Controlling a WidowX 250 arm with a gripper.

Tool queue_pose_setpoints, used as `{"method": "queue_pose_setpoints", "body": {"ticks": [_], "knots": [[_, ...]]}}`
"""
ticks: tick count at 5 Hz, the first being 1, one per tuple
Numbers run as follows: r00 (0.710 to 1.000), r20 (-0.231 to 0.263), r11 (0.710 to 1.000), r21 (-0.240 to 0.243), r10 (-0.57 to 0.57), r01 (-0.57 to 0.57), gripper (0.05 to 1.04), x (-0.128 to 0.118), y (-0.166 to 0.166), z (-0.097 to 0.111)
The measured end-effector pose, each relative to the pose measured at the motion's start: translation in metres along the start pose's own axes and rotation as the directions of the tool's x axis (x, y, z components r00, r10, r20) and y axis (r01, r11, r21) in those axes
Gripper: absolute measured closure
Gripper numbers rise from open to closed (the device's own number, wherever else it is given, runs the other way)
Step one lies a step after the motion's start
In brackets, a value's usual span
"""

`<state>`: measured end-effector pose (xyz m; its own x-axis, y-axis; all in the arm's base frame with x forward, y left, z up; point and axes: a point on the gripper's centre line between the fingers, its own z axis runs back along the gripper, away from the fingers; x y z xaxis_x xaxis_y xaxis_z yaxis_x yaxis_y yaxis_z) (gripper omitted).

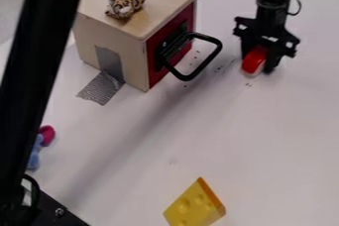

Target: Move the red object to the top middle of the table

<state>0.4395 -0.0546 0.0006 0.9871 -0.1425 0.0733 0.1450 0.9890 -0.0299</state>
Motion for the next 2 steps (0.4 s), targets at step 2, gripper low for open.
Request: {"method": "queue_pose_setpoints", "body": {"ticks": [2], "knots": [[0.999,0.015,0.999,0.016,-0.05,0.05,0.445,0.0287,-0.0065,-0.001]]}}
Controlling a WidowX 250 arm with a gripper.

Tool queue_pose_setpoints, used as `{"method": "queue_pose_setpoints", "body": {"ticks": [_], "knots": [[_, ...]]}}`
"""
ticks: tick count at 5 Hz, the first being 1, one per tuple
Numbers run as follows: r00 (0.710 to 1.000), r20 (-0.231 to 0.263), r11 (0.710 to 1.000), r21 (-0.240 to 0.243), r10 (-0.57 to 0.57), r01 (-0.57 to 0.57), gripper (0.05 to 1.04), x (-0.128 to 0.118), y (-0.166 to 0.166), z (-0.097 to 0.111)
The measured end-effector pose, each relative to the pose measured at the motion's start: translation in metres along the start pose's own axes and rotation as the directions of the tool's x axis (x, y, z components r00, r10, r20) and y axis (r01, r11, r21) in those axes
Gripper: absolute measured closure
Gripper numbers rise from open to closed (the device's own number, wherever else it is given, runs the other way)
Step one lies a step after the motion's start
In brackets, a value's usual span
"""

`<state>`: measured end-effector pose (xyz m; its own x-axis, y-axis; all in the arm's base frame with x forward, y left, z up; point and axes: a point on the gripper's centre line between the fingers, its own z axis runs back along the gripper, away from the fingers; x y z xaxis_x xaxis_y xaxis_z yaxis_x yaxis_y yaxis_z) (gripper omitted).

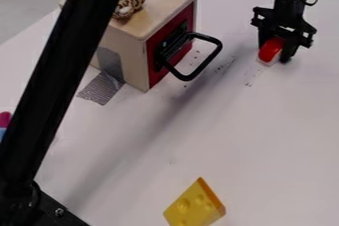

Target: Move the red object to the top middle of the table

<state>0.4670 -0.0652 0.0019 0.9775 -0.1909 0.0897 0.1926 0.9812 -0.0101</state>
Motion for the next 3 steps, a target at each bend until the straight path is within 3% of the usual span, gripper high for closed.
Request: {"method": "queue_pose_setpoints", "body": {"ticks": [1,2,3], "knots": [[0.999,-0.036,0.999,0.04,0.011,-0.01,0.16,-0.009,-0.01,0.001],[0.998,-0.053,0.996,0.083,0.023,-0.019,0.077,-0.013,-0.018,0.016],[1.0,-0.01,0.994,0.108,0.018,-0.017,0.083,-0.007,-0.025,0.061]]}}
